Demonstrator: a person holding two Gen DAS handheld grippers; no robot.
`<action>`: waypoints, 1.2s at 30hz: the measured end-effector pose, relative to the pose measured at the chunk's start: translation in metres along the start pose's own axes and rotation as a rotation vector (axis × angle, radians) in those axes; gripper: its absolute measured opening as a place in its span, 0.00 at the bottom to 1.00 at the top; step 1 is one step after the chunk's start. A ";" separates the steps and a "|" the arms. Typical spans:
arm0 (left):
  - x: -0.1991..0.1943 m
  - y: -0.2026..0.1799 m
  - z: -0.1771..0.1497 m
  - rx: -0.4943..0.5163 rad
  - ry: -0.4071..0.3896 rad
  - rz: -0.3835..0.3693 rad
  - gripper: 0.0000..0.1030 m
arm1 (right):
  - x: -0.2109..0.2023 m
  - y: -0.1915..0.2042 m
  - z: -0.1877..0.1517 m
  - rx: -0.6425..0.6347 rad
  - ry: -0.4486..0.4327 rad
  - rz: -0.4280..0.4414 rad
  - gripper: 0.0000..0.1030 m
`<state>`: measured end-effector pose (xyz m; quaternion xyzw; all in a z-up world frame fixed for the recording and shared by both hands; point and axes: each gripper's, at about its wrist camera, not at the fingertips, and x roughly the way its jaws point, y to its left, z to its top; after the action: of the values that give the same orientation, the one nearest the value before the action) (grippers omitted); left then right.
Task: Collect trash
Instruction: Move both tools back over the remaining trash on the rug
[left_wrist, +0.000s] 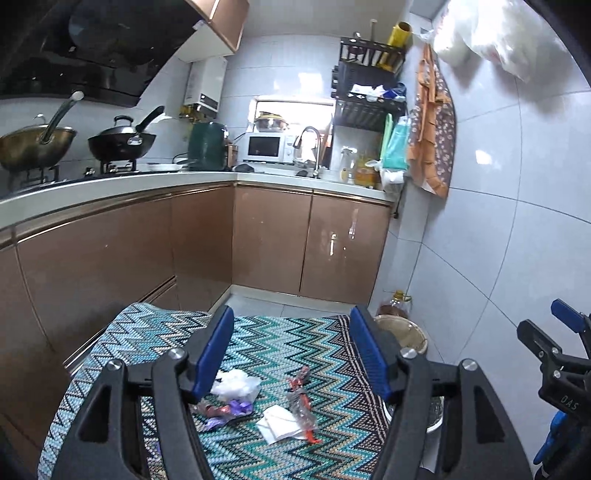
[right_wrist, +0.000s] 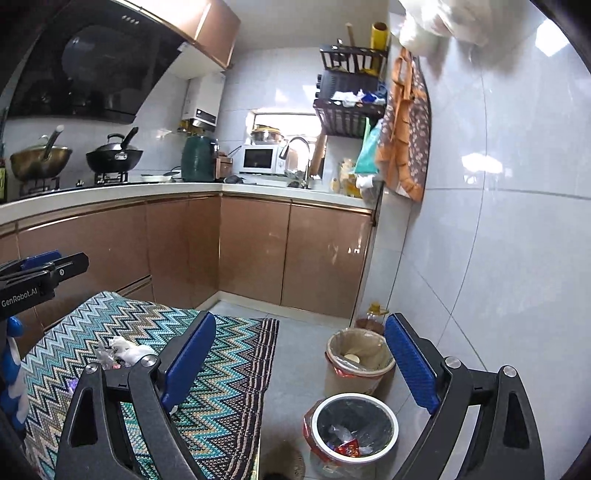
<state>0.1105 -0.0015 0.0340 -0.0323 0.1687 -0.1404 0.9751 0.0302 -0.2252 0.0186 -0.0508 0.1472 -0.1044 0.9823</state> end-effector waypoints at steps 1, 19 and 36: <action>-0.002 0.003 -0.001 -0.005 -0.001 0.002 0.62 | -0.002 0.002 0.000 -0.004 -0.002 0.001 0.89; -0.056 0.019 -0.009 -0.018 -0.062 0.054 0.62 | -0.047 0.014 0.002 -0.051 -0.083 -0.016 0.90; -0.085 0.050 -0.010 -0.070 -0.080 0.185 0.62 | -0.055 0.020 0.002 -0.077 -0.143 0.060 0.90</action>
<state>0.0432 0.0702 0.0459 -0.0561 0.1369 -0.0425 0.9881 -0.0165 -0.1940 0.0329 -0.0913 0.0819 -0.0652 0.9903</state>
